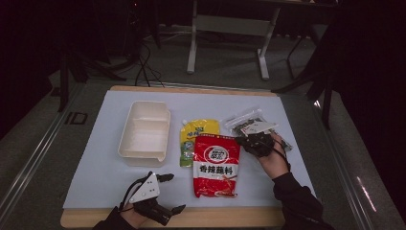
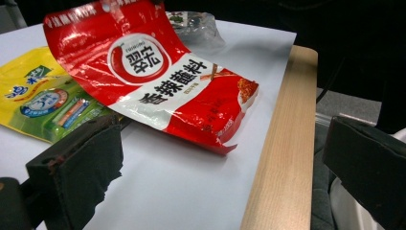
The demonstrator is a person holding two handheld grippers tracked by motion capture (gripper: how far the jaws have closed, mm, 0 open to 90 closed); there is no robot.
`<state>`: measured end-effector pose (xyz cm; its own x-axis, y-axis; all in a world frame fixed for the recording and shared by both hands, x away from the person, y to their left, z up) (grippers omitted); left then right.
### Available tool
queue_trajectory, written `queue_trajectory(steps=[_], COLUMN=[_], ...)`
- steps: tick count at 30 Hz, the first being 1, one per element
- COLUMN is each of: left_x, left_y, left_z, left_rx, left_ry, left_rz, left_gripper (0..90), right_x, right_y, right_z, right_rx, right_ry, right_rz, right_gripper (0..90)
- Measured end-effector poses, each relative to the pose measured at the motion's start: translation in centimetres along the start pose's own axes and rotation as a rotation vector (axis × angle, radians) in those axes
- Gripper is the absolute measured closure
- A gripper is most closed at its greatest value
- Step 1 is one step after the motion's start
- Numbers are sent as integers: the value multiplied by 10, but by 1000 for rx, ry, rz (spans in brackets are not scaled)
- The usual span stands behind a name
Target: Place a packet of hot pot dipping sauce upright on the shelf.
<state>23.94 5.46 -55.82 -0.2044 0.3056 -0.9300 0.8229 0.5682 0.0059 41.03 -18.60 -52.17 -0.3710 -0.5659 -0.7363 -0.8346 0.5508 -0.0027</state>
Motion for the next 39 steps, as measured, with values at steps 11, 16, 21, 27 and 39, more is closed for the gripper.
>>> queue_trajectory(steps=[11,16,21,27,39], left_x=[-20,-26,-36,-50,-66], left_y=[-2,2,8,19,32], left_z=[4,8,13,15,29], left_rx=[-34,-28,-61,-91,-73], left_ry=[28,35,35,35,42], left_rz=[-58,-49,-23,-31,-25], left_gripper=[13,13,13,13,228], right_x=[-16,-23,-29,-36,-39], right_y=[25,39,54,73,94], right_z=[-34,-50,-66,-84,-102], right_rx=[-17,-30,-40,-51,-61], right_ry=[-60,-90,-126,-163,-185], right_rz=[-68,-105,-142,-179,-221], right_gripper=[894,894,894,894,893])
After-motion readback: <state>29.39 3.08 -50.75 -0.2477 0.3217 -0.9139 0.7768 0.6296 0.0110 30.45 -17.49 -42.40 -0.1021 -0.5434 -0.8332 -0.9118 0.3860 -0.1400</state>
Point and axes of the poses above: each handheld gripper's, and its own axes: z roughly forward along the jaws, x roughly out of its underside, y roughly to its left, the point moved 8 cm from there along z, roughly forward along the jaws, and after that the axes turned 8 degrees about -x, right-handed, at the moved point
